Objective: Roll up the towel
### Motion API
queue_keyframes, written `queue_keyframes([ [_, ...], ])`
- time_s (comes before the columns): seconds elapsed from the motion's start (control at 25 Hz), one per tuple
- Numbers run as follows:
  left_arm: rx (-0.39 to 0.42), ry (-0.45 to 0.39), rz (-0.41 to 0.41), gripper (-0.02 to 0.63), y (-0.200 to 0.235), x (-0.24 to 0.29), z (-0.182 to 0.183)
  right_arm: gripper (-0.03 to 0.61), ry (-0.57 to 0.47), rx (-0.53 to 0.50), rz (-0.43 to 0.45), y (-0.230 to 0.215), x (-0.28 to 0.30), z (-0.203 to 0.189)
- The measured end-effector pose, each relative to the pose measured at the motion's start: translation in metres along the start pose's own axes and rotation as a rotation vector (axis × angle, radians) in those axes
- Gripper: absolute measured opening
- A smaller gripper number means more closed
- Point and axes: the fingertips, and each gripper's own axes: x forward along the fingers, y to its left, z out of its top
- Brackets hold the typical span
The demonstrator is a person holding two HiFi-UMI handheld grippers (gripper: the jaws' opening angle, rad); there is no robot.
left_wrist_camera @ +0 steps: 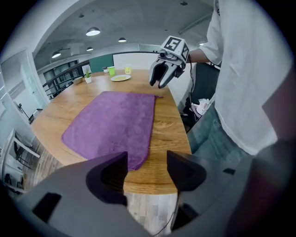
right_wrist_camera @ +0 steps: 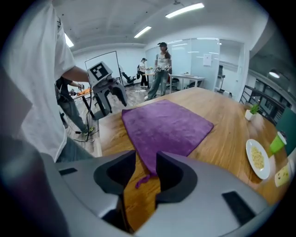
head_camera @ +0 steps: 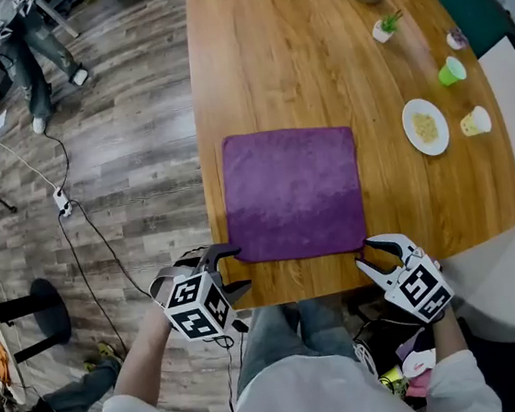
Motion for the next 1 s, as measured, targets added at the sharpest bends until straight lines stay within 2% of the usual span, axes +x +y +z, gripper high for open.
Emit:
queue_keyframes([
  [0.2,0.048,0.058,-0.004,0.242,0.002,0.011,-0.008,0.122,0.113,-0.119,0.027,-0.001,0.011,-0.019],
  [0.36,0.074,0.072,0.000,0.193,0.005,0.019,-0.011,0.100,0.175,-0.193,0.028,-0.006,0.020,-0.032],
  [0.76,0.129,0.089,0.002,0.172,0.012,0.027,-0.013,0.075,0.255,-0.310,0.030,-0.012,0.029,-0.044],
  [1.0,0.150,0.105,-0.008,0.121,0.014,0.035,-0.016,0.034,0.282,-0.336,0.038,-0.014,0.036,-0.049],
])
